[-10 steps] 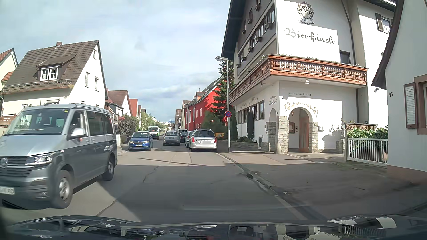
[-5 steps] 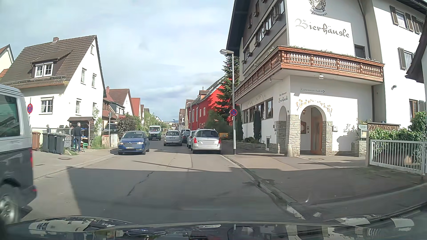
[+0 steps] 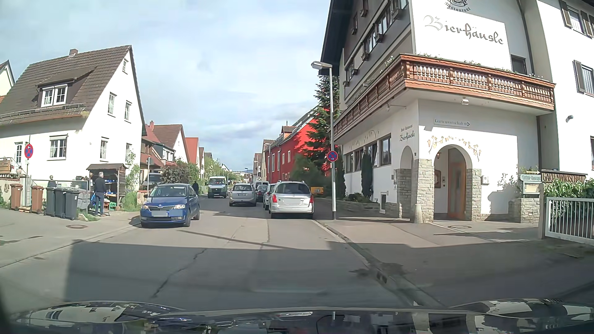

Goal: Follow the waypoints while adhering to traffic rules and regulations

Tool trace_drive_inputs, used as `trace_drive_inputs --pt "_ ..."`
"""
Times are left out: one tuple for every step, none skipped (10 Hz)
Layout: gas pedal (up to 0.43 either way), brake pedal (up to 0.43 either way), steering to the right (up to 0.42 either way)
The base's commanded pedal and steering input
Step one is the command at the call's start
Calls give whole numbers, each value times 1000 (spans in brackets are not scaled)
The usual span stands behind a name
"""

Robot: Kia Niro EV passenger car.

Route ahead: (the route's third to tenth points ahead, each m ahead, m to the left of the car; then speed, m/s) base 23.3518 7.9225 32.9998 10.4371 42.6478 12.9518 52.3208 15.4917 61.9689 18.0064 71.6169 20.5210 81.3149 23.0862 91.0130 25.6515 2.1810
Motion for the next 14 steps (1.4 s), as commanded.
trace_drive_inputs --pt "0 177 -43" --pt "0 177 -43" --pt "0 177 -43" --pt "0 177 -42" --pt "0 171 -42" --pt "0 165 -42" --pt "0 152 -43" --pt "0 165 -43" --pt "0 159 -43" --pt "0 165 -43" --pt "0 159 -42" --pt "0 152 -42" --pt "0 165 -41" --pt "0 165 -41"
